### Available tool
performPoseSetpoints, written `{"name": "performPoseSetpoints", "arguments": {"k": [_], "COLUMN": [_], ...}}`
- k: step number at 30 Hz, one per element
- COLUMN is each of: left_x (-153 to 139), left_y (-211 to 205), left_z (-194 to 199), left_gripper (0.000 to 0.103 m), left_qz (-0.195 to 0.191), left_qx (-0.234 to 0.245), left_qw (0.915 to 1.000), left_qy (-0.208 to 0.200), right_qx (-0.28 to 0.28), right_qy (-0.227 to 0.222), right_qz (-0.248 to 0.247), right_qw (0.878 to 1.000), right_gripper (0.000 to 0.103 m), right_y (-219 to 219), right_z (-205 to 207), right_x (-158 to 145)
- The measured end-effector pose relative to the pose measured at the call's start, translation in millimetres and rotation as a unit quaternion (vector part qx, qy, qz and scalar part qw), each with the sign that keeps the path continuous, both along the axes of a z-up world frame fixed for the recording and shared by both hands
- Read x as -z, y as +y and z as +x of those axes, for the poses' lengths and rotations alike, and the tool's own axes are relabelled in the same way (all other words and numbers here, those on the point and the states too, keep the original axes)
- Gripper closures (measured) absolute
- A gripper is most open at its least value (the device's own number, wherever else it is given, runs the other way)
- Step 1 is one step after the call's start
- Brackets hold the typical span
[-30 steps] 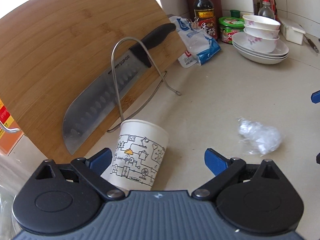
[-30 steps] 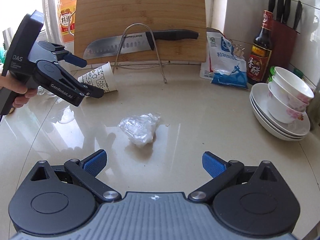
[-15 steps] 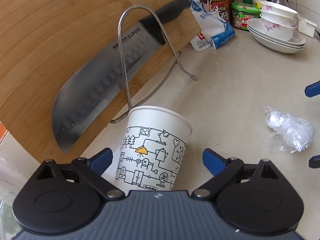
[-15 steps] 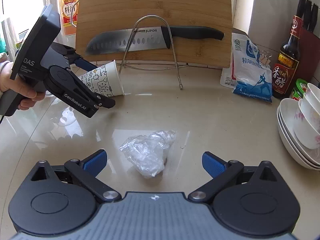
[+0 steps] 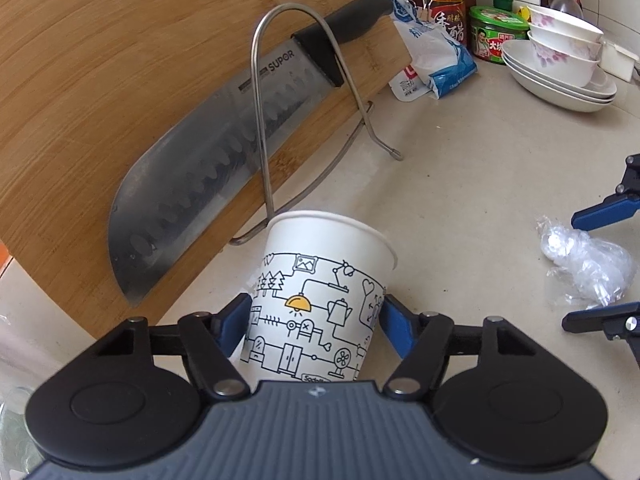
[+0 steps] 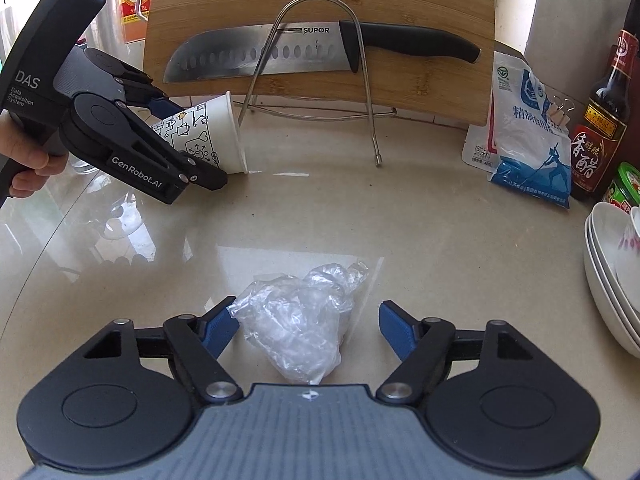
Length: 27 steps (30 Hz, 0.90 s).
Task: Collect trash
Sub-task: 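Grasp the white paper cup with the left tool while the right tool grasps the plastic bag, then carry the paper cup and plastic bag with both tools over the white bucket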
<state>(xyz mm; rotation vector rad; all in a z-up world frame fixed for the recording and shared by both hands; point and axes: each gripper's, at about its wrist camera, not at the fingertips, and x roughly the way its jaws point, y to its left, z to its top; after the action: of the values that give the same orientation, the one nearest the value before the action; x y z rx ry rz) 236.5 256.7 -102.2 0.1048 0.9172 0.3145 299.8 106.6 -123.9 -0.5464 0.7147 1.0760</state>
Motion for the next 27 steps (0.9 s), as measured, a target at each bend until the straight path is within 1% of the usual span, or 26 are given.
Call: {"name": "performPoseSetpoints", "arguments": {"k": [3, 4, 5, 6, 9, 12, 19, 23, 27], "left_x": [-1, -1, -1, -2, -4, -8, -28, -44, -55], "left_y": [0, 0, 0, 0, -1, -3, -17, -38, -75], "left_z": [0, -1, -1, -2, -4, -6, -13, -19, -26], "left_gripper": [0.035, 0.035, 0.035, 0.036, 0.036, 0.037, 0.037, 0.037, 0.037], "left_qz": [-0.001, -0.002, -0.004, -0.006, -0.007, -0.01, -0.018, -0.035, -0.047], "left_qx": [0.0, 0.0, -0.001, 0.0, 0.0, 0.002, 0.015, 0.032, 0.06], "left_qw": [1.0, 1.0, 1.0, 1.0, 1.0, 0.9999, 0.9995, 0.9984, 0.9965], "left_qy": [-0.001, -0.001, -0.002, -0.004, -0.006, -0.01, -0.022, -0.031, -0.033], "right_qx": [-0.002, -0.003, -0.002, -0.001, 0.001, 0.002, 0.008, 0.014, 0.032], "right_qy": [-0.002, -0.001, -0.001, -0.001, 0.0, -0.003, 0.0, -0.003, -0.005], "right_qz": [-0.002, -0.002, 0.0, 0.0, 0.0, 0.002, 0.014, 0.024, 0.035], "right_qw": [1.0, 1.0, 1.0, 1.0, 1.0, 1.0, 1.0, 1.0, 0.999], "right_gripper": [0.033, 0.038, 0.041, 0.047, 0.054, 0.056, 0.057, 0.057, 0.057], "right_y": [1, 1, 1, 1, 0, -4, -26, -53, -88], "right_z": [-1, -1, -1, -1, -1, -3, -15, -30, -44], "right_x": [0, 1, 0, 0, -1, -4, -21, -34, -44]}}
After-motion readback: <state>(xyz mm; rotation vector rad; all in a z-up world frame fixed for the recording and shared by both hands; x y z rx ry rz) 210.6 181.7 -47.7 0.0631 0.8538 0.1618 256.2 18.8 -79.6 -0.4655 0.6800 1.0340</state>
